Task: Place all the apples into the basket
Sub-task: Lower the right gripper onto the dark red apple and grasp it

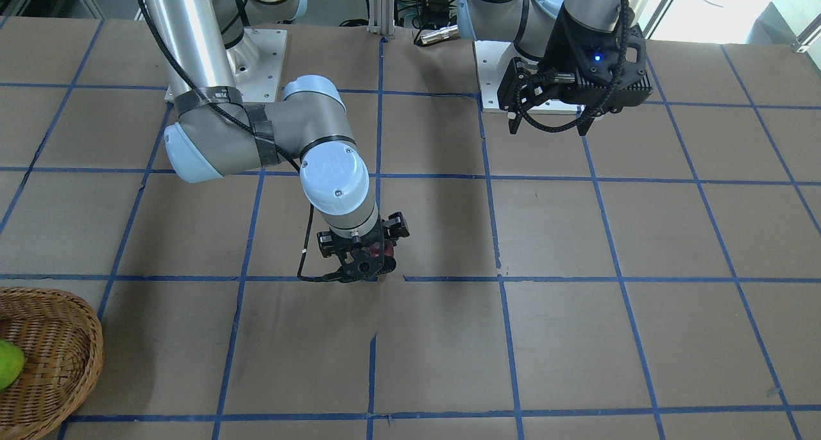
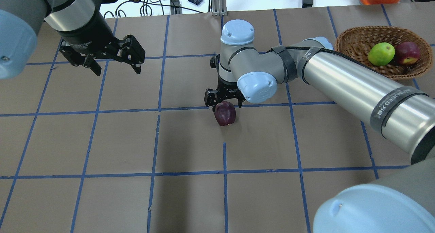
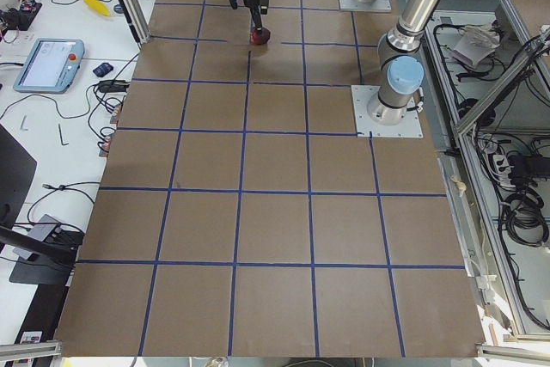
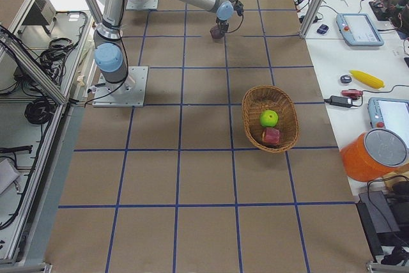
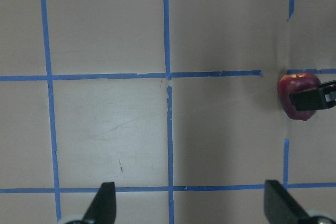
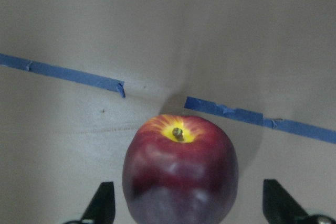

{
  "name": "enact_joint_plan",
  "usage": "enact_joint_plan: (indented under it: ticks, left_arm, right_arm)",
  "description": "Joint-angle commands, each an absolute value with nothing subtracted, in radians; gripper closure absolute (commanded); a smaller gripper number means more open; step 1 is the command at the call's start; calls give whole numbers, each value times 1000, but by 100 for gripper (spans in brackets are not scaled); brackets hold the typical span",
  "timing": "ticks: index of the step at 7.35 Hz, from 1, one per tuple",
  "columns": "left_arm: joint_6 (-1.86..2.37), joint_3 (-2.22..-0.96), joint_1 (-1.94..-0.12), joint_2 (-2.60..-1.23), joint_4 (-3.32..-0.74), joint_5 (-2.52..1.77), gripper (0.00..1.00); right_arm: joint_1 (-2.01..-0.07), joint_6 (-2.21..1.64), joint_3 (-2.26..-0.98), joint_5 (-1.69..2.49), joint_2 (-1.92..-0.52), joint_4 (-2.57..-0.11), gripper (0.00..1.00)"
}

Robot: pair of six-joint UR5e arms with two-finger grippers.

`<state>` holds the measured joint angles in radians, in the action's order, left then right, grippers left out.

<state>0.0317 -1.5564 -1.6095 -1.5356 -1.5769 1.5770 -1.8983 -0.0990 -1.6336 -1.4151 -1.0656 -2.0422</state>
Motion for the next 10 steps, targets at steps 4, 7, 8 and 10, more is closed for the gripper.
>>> enact_joint_plan:
  ticks: [4,7,8,10]
  left_arm:
    - [32,-1555,-1609,-1536,-1577,1577,0]
    - [32,-1555,-1609,-1536,-1577,1577,0]
    - [32,-1555,-1609,-1536,-1577,1577,0]
    - [32,-1557,-1609,-1536,-1577,1577,0]
  right_arm:
    - [-1908,-104,-1644,-1425,-1026,-2115,80]
    - [-1870,-98,-1570,-1430,-1092,-2062,100]
    - [-1776,-98,-1495,-1431,-1115,-1961,100]
    - [-1544,-52,-1299,-1446,-1108,-1771,100]
